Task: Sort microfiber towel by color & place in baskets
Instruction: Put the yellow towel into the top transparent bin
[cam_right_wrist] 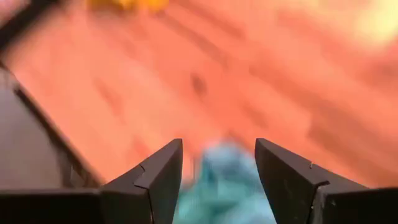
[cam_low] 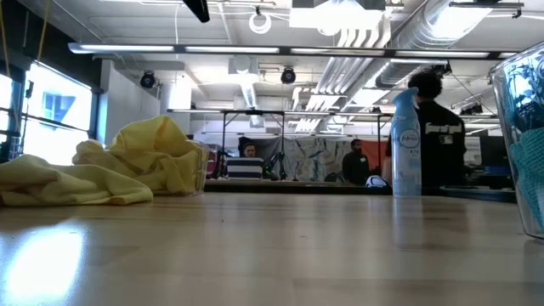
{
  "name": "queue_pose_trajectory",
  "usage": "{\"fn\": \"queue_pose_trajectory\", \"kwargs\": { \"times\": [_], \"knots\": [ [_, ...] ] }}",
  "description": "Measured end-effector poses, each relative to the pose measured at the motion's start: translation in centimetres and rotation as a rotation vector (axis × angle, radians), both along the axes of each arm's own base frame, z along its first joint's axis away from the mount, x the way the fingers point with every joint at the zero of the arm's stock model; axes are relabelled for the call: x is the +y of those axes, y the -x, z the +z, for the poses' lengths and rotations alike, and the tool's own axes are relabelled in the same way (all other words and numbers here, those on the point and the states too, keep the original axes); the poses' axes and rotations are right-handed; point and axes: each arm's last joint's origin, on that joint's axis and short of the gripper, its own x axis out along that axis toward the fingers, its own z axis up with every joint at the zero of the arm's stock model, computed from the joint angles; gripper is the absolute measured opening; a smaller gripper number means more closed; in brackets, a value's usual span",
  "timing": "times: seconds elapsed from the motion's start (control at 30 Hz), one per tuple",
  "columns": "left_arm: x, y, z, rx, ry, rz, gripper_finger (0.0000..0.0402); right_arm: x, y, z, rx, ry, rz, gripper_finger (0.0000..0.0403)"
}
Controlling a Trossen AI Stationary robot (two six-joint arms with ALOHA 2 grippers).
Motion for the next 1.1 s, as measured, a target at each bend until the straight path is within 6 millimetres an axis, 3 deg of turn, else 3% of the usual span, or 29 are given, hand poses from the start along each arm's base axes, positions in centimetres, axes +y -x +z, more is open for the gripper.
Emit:
{"fn": "queue_pose_trajectory", "kwargs": {
  "times": [0.13, 0.23, 0.43, 0.63, 0.87, 1.0, 1.1],
  "knots": [
    [0.2, 0.6, -0.4, 0.015, -0.019, -0.05, 0.0126, -1.6, -2.2, -0.8, -0.117, 0.138, -0.049, 0.02],
    [0.7, 2.3, -1.9, 0.027, -0.024, -0.052, 0.0126, -2.9, -4.1, -2.1, -0.113, 0.159, -0.069, 0.02],
    [2.4, 8.0, -6.1, 0.004, 0.059, 0.108, 0.0126, -5.5, -8.7, -5.6, -0.118, 0.189, -0.006, 0.02],
    [3.7, 13.5, -8.9, -0.066, 0.208, 0.36, 0.0126, -8.5, -12.7, -8.6, -0.144, 0.11, 0.1, 0.02],
    [4.0, 16.4, -10.3, -0.101, 0.367, 0.568, 0.0126, -10.0, -15.1, -7.2, -0.23, 0.092, 0.22, 0.02],
    [4.1, 16.6, -10.6, -0.093, 0.391, 0.692, 0.0126, -11.7, -15.3, -6.8, -0.152, 0.137, 0.227, 0.02],
    [4.3, 16.5, -10.9, -0.064, 0.389, 0.776, 0.0126, -13.5, -15.4, -7.4, -0.05, 0.064, 0.25, 0.02]
  ]
}}
